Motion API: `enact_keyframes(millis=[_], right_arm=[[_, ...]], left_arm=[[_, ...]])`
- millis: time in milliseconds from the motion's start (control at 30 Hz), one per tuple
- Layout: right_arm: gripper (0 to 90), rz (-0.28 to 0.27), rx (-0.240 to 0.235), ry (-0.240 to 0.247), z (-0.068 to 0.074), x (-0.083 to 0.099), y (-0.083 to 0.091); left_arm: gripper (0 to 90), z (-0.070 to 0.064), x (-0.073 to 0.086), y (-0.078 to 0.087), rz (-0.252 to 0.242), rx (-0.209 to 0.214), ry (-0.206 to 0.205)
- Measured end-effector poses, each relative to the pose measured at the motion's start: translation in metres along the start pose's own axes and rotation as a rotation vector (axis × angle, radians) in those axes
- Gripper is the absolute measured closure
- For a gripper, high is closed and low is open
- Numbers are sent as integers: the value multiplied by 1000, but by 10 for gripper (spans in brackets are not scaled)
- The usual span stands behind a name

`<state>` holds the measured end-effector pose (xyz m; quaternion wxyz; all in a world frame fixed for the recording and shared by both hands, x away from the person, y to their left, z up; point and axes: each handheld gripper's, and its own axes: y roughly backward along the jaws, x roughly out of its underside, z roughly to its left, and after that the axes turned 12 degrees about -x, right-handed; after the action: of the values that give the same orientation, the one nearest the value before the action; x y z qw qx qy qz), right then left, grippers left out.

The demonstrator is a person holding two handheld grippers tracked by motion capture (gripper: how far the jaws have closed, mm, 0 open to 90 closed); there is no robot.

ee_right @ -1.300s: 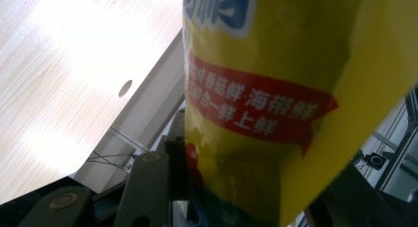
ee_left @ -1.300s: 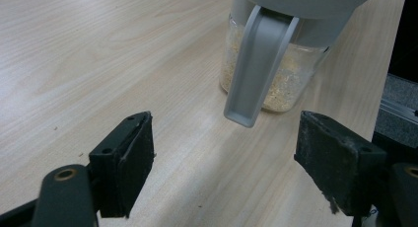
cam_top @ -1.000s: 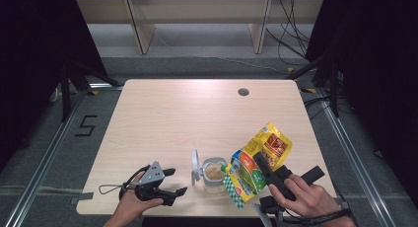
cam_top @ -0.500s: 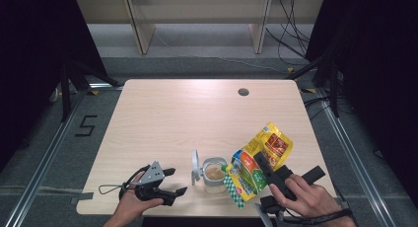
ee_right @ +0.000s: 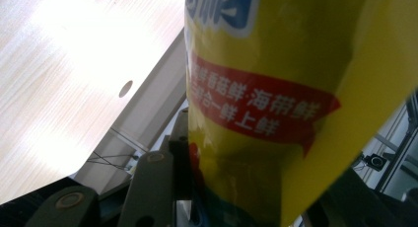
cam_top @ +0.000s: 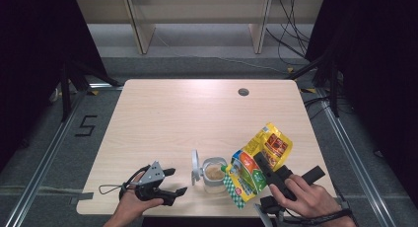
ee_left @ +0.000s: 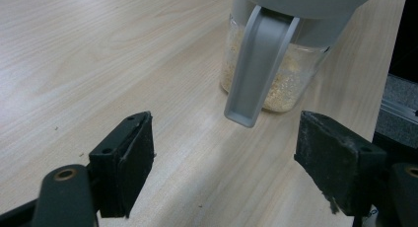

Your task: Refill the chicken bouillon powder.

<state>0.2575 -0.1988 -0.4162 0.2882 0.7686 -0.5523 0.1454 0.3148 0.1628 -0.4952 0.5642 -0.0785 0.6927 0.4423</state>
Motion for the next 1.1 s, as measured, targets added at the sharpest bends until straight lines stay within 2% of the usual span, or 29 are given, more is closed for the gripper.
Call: enact_keyframes(millis=[33,200,267,400,433,500,1100], right_arm=[[626,0,-3,2,0,0,0],[626,-2,-4,3,0,0,0],[627,-3,0,3,-1,0,0],[627,-1,0,3,-2,0,0],[627,0,0,5,-2,0,0],[627,15,-8,26,-3,1,1],[627,15,-8,26,-2,2,2]], left_arm=[[220,-1,1,0,6,0,23],[220,-1,1,0,5,0,21],[220,0,0,0,-1,0,-3],[220,0,0,0,1,1,1],[220,-1,1,0,6,0,23],[219,-1,1,0,6,0,21],[220,-1,0,1,3,-9,15]])
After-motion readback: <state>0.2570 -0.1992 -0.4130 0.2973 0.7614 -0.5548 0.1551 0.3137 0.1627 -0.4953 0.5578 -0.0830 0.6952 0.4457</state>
